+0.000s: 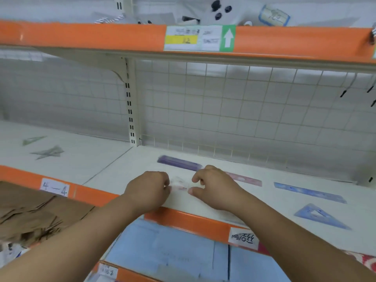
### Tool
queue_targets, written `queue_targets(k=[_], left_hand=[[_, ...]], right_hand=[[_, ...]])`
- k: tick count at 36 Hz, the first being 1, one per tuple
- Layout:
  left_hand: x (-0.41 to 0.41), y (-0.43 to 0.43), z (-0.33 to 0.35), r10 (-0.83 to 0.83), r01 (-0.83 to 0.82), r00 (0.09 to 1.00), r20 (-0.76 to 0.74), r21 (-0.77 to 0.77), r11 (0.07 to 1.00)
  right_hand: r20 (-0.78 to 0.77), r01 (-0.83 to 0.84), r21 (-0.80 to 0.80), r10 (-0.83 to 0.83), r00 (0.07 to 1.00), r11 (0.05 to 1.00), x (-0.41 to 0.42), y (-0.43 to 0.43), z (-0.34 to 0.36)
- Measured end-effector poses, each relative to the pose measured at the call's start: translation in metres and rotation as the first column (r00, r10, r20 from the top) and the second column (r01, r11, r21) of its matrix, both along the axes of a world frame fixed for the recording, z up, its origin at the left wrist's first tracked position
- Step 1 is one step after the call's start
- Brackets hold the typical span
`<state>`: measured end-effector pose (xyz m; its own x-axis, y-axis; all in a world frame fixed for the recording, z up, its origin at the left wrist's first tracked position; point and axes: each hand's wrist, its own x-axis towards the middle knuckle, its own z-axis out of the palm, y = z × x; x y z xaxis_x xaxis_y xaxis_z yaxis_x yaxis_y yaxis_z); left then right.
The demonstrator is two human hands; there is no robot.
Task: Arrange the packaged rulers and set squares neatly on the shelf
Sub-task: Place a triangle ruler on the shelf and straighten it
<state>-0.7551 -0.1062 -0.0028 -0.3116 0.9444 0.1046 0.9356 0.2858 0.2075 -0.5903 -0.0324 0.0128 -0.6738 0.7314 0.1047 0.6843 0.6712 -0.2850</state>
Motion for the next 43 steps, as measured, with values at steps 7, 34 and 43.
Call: queue_targets(k=[7, 34, 43], left_hand=[[-0.071, -0.052, 0.014, -0.014, 0.014, 0.999, -0.029, 0.007, 1.000], [-0.347, -0.166, 0.009, 0.223, -0.224, 0.974, 0.032, 0.037, 0.974], [-0.443, -0.139, 0.018, 0.339, -0.337, 0.940, -0.039, 0.047, 0.940]], right_hand=[[-0.039, 0.025, -0.001, -0.026, 0.999, 1.000, -0.069, -0.047, 0.001], [-0.013, -0.257, 0.008, 0.257, 0.966, 0.966, -0.373, -0.106, -0.006], [-0.037, -0.331, 0.007, 0.331, 0.943, 0.943, -0.478, -0.061, -0.001]])
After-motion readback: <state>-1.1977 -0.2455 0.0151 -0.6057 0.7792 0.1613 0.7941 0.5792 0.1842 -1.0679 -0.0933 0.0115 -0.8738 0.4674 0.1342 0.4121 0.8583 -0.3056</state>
